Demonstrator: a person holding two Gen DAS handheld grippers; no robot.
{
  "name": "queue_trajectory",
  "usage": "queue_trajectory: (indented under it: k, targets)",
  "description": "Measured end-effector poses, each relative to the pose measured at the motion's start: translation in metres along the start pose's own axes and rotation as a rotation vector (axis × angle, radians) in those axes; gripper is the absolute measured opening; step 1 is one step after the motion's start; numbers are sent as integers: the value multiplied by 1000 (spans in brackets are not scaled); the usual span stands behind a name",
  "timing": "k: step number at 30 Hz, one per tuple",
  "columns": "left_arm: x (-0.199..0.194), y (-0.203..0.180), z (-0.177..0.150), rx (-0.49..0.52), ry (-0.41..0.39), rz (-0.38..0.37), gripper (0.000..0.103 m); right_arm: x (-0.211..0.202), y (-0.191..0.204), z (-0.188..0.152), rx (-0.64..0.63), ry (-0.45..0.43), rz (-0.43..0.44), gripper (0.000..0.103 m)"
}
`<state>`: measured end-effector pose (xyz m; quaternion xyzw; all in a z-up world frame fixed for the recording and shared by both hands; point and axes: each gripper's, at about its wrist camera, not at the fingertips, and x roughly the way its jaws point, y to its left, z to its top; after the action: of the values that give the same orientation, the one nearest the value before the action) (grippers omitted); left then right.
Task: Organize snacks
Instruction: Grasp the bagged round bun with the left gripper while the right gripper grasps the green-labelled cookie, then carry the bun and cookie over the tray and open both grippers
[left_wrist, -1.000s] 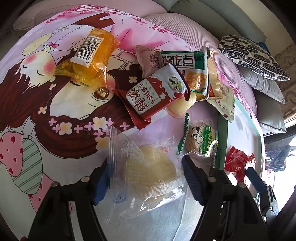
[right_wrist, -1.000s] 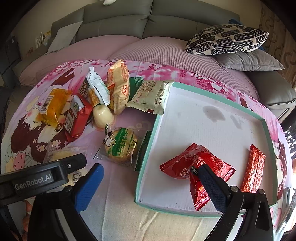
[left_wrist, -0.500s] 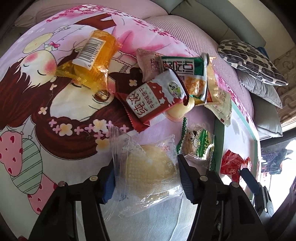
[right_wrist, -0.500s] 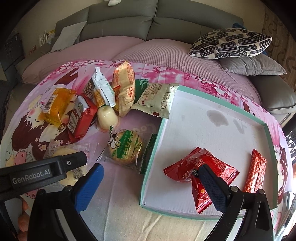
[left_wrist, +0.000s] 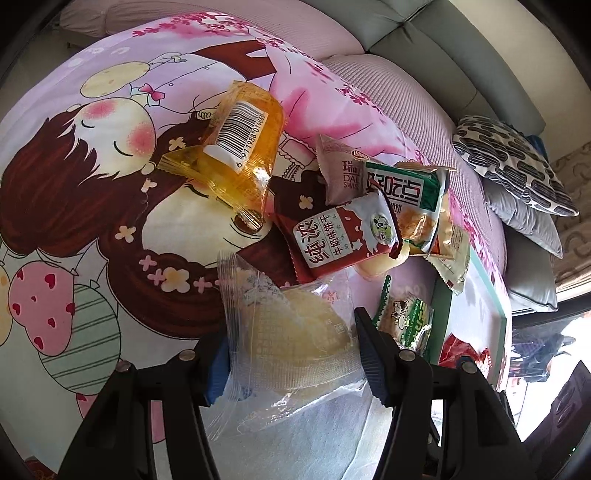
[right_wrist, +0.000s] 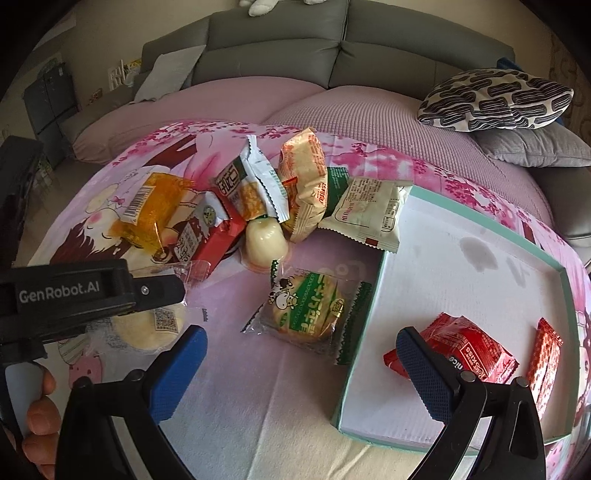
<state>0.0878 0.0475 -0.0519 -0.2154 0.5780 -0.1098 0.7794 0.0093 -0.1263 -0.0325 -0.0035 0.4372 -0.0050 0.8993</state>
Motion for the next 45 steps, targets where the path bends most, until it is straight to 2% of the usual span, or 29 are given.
queue_trajectory:
  k: [6,13,18,26,37,39,45]
  targets:
    - [-4,5,2,-27,1,-29,62,2,-3,4,27,-19,38,103]
    - [-7,9,4,-58,3,-69,62,4,-1,8,12,-37,44,86]
    - [-8,10,5,-70,-3,-86,62,11,3,7,-2,-18,40,81]
    - [-10,15,5,-91,-9,-83,62,25,5,9,-5,17,6,73]
    - [-12,18,6,-102,-25,-51,62,33,14,11,-31,21,-16,66]
    - [-11,18,6,-103,-24,-48,62,35,15,10,-42,21,-46,62]
    - [-11,19,6,-105,-22,-50,62,35,15,10,-34,13,-55,56]
